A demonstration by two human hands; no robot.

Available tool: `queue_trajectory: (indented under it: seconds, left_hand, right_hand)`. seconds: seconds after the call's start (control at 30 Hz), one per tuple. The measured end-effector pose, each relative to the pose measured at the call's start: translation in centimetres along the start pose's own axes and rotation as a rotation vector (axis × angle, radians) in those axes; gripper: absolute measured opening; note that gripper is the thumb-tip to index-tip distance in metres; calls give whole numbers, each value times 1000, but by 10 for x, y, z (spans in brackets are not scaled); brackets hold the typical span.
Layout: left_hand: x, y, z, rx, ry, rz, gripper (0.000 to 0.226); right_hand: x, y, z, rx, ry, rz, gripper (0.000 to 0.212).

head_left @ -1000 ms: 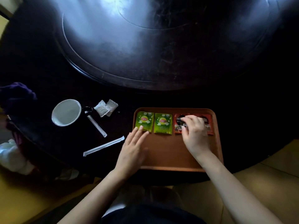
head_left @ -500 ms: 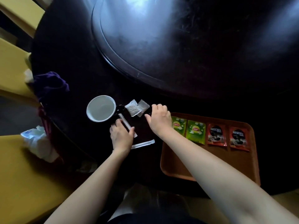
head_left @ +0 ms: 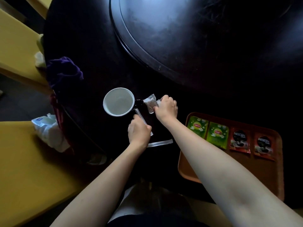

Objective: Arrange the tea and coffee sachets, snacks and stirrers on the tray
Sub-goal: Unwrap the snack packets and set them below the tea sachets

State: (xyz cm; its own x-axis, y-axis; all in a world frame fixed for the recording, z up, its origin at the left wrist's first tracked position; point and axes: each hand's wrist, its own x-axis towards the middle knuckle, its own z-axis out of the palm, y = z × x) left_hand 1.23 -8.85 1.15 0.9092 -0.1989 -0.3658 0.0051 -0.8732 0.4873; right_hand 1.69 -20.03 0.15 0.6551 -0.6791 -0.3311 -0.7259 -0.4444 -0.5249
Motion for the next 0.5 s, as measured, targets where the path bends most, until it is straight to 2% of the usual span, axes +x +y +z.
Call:
queue_trajectory:
  seconds: [0.17,0.37,0.5]
  left_hand:
    - [0,6,-3,61,-27,-22,34]
    - [-5,-2,-2,73,-8,-36,27]
    - [-6,2,1,92,15,-37,35]
  right_hand:
    - [-19,14,-11,270,-32,5,17]
    - [-53,45,-41,464,-236,55,16]
    - [-73,62,-52,527,-222,45,19]
